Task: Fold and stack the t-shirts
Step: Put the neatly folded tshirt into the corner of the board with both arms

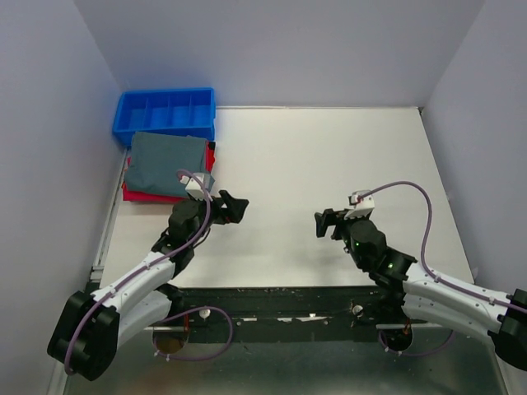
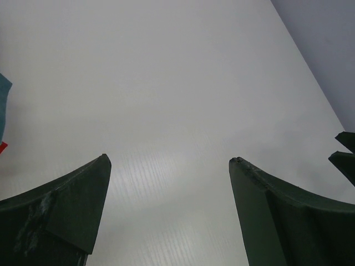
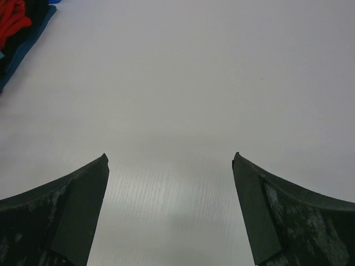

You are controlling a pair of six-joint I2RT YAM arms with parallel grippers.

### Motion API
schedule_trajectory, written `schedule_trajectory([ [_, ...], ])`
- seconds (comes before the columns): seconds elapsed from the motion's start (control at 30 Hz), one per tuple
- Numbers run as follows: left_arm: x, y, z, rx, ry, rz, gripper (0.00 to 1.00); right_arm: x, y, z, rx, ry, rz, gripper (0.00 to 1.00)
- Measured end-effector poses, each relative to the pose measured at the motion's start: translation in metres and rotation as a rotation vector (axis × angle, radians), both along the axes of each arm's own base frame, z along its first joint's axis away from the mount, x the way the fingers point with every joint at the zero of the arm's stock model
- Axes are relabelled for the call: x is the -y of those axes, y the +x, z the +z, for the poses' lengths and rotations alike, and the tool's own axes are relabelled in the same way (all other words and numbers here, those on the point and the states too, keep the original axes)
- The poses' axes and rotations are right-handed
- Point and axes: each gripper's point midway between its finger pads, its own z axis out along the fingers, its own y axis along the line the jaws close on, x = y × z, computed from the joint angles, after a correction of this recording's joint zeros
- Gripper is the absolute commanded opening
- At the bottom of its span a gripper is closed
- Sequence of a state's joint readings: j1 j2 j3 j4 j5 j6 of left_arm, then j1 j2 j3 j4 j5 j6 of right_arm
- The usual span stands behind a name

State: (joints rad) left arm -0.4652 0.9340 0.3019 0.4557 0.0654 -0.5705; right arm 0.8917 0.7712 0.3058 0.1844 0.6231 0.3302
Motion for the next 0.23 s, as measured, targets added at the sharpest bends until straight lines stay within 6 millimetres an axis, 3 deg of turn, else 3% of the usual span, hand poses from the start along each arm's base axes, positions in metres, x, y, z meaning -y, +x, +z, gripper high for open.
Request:
schedule_trajectory([
  [0.23, 0.000, 0.000, 0.002, 0.014, 0.016, -0.007, 0.99, 0.001, -0.001, 0.012, 0.032, 0.029, 0.003, 1.00],
])
